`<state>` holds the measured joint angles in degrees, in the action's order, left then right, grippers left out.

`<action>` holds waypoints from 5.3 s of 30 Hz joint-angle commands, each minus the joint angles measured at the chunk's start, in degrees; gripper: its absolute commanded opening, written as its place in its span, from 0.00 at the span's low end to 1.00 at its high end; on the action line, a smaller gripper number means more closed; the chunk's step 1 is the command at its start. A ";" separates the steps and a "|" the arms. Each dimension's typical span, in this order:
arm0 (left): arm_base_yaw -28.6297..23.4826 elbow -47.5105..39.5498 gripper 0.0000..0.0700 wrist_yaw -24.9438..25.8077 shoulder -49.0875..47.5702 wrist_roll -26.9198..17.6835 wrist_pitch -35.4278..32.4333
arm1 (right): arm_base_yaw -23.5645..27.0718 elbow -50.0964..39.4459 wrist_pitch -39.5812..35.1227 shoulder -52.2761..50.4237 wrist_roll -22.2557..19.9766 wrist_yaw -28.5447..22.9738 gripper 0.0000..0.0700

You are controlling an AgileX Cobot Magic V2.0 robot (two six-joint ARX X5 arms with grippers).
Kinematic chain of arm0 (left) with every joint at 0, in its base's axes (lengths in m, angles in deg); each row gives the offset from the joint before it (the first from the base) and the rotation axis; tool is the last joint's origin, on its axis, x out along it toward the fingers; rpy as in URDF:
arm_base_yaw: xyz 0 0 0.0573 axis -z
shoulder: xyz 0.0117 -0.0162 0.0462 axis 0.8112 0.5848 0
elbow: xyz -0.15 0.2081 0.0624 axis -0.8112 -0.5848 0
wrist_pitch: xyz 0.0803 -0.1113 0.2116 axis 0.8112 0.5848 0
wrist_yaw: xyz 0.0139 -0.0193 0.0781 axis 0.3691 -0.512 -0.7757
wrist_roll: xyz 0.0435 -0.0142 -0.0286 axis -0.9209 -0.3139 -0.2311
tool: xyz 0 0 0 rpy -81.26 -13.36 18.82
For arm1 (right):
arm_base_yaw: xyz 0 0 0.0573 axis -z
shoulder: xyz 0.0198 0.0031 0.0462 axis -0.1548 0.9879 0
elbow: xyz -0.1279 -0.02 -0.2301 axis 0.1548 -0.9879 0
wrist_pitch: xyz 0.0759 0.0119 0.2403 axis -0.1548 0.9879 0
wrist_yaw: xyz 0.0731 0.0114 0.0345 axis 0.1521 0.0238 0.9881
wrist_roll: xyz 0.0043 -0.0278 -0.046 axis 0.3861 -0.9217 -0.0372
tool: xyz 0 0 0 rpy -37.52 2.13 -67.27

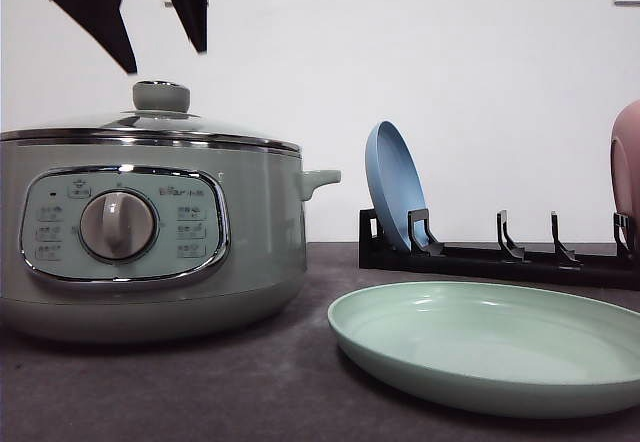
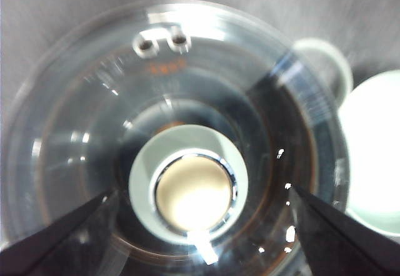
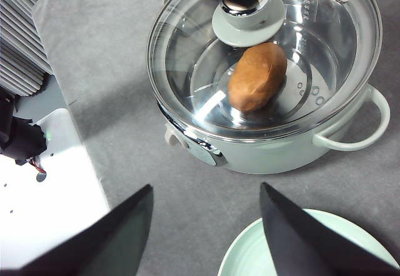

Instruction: Transfer potato from steamer to green plate

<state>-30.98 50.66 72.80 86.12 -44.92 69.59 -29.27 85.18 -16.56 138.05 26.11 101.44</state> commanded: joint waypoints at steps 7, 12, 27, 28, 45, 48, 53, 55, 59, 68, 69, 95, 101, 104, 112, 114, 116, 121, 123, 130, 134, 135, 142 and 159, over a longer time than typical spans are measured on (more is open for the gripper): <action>0.91 1.86 0.79 -2.45 3.69 -0.72 0.17 | -0.42 0.96 0.08 0.72 -0.66 0.06 0.48; 0.91 1.86 0.79 -2.45 4.47 -0.72 0.13 | -0.42 0.96 0.09 0.72 -0.68 0.04 0.48; 1.18 1.86 0.59 -2.46 5.27 -0.67 0.56 | -0.42 0.96 0.05 0.72 -0.68 0.02 0.48; 1.18 1.86 0.59 -2.47 5.27 -0.66 0.55 | -0.42 0.96 0.06 0.72 -0.70 0.02 0.48; 1.22 1.86 0.07 -2.45 5.27 -0.45 2.41 | -0.31 0.96 -0.20 0.72 -0.70 -0.02 0.48; 1.22 1.86 0.00 -2.45 5.27 -0.46 2.91 | -0.31 0.96 -0.23 0.72 -0.68 -0.07 0.48; 1.21 1.88 0.00 -2.45 5.12 -0.55 3.00 | -0.28 0.96 -0.57 0.72 -0.66 -0.44 0.48; 1.16 1.96 0.00 -2.45 4.81 -0.72 2.93 | -0.28 0.96 -0.69 0.72 -0.66 -0.44 0.48; 0.81 2.05 0.00 -2.45 3.60 -0.74 1.86 | -0.28 0.96 -0.69 0.72 -0.66 -0.43 0.48; -1.33 2.42 0.00 -2.97 -1.90 -0.70 0.57 | -0.26 0.96 -0.95 0.72 -0.66 -0.42 0.48; -1.75 2.50 0.00 -3.02 -2.58 -0.70 0.57 | -0.26 0.96 -1.06 0.72 -0.66 -0.41 0.48; -20.55 2.58 0.00 -7.10 -11.89 -1.59 4.25 | -0.33 0.96 -1.10 0.81 0.94 -0.61 0.49; -22.30 2.58 0.00 -7.11 -11.89 -1.75 4.21 | -0.37 0.97 -2.61 1.03 2.46 -2.85 0.59; -22.83 2.58 0.00 -7.09 -11.89 -1.75 4.24 | -0.38 1.22 -5.26 1.76 3.79 -2.99 0.63; -22.95 2.58 0.00 -7.09 -11.89 -1.75 4.26 | -2.51 10.64 -5.10 11.42 4.33 -3.00 0.64; -22.95 2.58 0.00 -7.09 -11.89 -1.75 4.26 | -3.27 14.65 -4.42 14.89 4.33 -3.08 0.64; -22.95 2.58 0.00 -7.10 -11.89 -1.75 4.25 | -4.08 19.03 -3.55 18.89 4.33 -3.41 0.64; -23.35 2.58 0.00 -7.09 -11.89 -1.77 4.24 | -5.83 29.33 -1.41 29.09 4.32 -5.89 0.69; -23.57 2.58 0.00 -7.09 -11.89 -1.77 4.21 | -6.34 32.35 -1.01 32.57 4.33 -6.53 0.69; -24.05 2.58 0.00 -7.09 -11.89 -1.75 4.20 | -7.90 37.02 -1.89 41.53 4.44 -11.61 0.69; -24.07 2.58 0.00 -7.09 -11.89 -1.76 4.22 | -8.38 37.03 -3.28 44.22 4.99 -12.61 0.69; -24.07 2.58 0.00 -7.09 -11.89 -1.75 4.22 | -8.56 37.03 -3.61 44.80 5.22 -12.87 0.69; -24.07 2.58 0.00 -7.09 -11.89 -1.75 4.12 | -9.46 37.03 -4.11 47.93 5.44 -15.06 0.70; -24.07 2.58 0.00 -7.06 -11.89 -1.75 4.06 | -10.60 37.00 -4.31 52.18 5.60 -19.72 0.71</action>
<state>-54.94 51.10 65.71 74.53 -46.21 75.32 -39.10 120.44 -20.43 188.28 30.92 81.97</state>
